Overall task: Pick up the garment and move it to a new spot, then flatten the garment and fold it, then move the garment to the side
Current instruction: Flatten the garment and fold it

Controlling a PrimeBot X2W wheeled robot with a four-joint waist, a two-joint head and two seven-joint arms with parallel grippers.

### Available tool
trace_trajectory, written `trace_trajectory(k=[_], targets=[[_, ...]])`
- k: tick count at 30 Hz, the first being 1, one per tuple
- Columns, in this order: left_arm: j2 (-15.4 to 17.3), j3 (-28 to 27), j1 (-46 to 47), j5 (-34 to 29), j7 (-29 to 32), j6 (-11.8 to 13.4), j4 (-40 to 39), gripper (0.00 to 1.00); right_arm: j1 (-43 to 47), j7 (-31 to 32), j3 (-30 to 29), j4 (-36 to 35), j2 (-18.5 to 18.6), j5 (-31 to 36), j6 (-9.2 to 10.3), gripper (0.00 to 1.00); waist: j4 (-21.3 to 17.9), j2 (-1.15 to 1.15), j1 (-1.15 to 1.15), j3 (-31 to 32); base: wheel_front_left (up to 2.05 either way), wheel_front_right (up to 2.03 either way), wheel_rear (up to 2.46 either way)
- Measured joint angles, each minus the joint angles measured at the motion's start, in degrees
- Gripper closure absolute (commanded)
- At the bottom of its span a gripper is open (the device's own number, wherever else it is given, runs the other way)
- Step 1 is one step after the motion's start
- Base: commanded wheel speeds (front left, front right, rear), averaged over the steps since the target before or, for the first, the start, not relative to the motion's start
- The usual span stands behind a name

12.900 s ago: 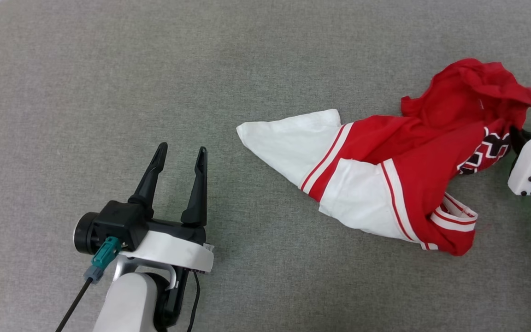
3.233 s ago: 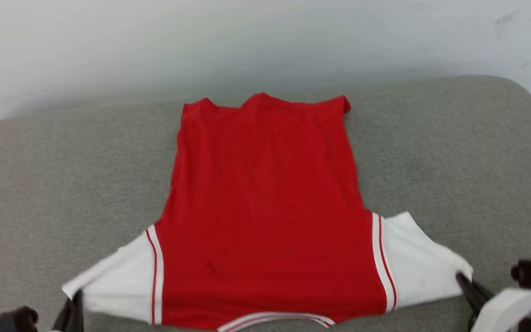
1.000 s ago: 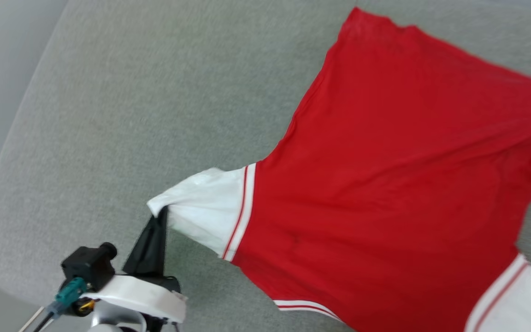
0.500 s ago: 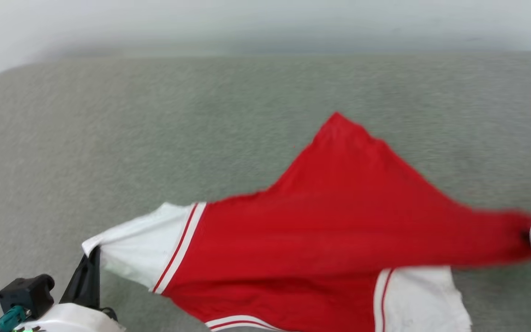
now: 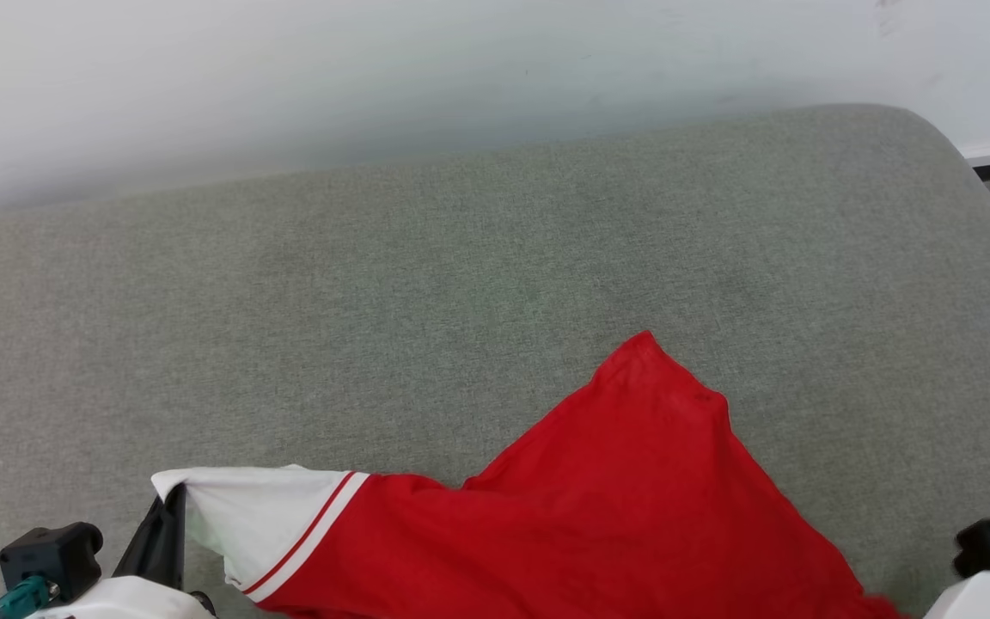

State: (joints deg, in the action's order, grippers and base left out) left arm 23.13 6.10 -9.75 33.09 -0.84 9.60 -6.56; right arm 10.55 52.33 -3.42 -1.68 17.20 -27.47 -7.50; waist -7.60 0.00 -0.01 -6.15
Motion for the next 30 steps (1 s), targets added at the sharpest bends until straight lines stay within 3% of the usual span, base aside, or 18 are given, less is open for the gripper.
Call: trace_trajectory(k=[2,3,5,8,11,14,21,25,30], targets=[[0.1,0.3,0.1,-0.1,0.3,0.1,-0.2,1.0,-1.0,-6.8,-1.2,0.0,-1.0,0.4,0.0,0.0,-0.2,0.0,0.0,-0.2,0.0,0.0,0.0],[0.1,0.6,0.5,-0.1,0.6,0.2,-0.5,1.0,-3.6,-19.7,-3.2,0.2,-2.6,0.5,0.0,0.0,-0.2,0.0,0.0,-0.5,0.0,0.0,0.0],[0.1,1.0,0.9,-0.2,0.8,0.2,-0.9,1.0,-6.3,-28.4,-4.1,0.7,-3.2,0.5,0.0,0.0,0.1,0.0,0.0,-0.8,0.0,0.0,0.0],[0.1,1.5,1.7,-0.5,1.1,0.2,-1.3,1.0,-10.7,-36.9,-4.3,3.5,-3.6,0.2,0.0,0.0,0.5,0.0,0.0,-1.5,0.0,0.0,0.0],[0.0,2.0,2.6,-0.7,1.2,0.2,-1.9,1.0,-16.1,-39.3,-2.3,7.3,-2.8,-1.1,0.0,0.0,1.1,0.0,0.0,-2.5,0.0,0.0,0.0],[-0.1,2.7,4.3,-1.0,1.2,0.0,-2.4,1.0,-22.4,-36.6,2.9,10.2,0.7,-2.8,0.0,0.0,1.9,0.0,0.0,-3.8,0.0,0.0,0.0],[-0.9,4.6,9.2,-1.8,0.6,-1.1,-2.8,1.0,-35.2,-19.3,13.9,13.2,8.7,-7.7,0.0,0.0,5.3,0.0,0.01,-8.1,0.0,0.0,0.0],[-1.9,5.8,12.0,-2.1,-0.4,-2.1,-1.8,1.0,-40.4,-10.8,18.6,14.1,9.9,-9.4,0.0,0.0,7.5,0.0,0.01,-11.1,0.0,0.0,0.0],[-3.3,7.3,14.9,-2.1,-1.3,-3.1,0.0,1.0,-44.6,-6.1,23.7,17.6,10.0,-11.4,0.0,0.0,10.1,0.0,0.01,-14.6,0.0,0.0,0.0]])
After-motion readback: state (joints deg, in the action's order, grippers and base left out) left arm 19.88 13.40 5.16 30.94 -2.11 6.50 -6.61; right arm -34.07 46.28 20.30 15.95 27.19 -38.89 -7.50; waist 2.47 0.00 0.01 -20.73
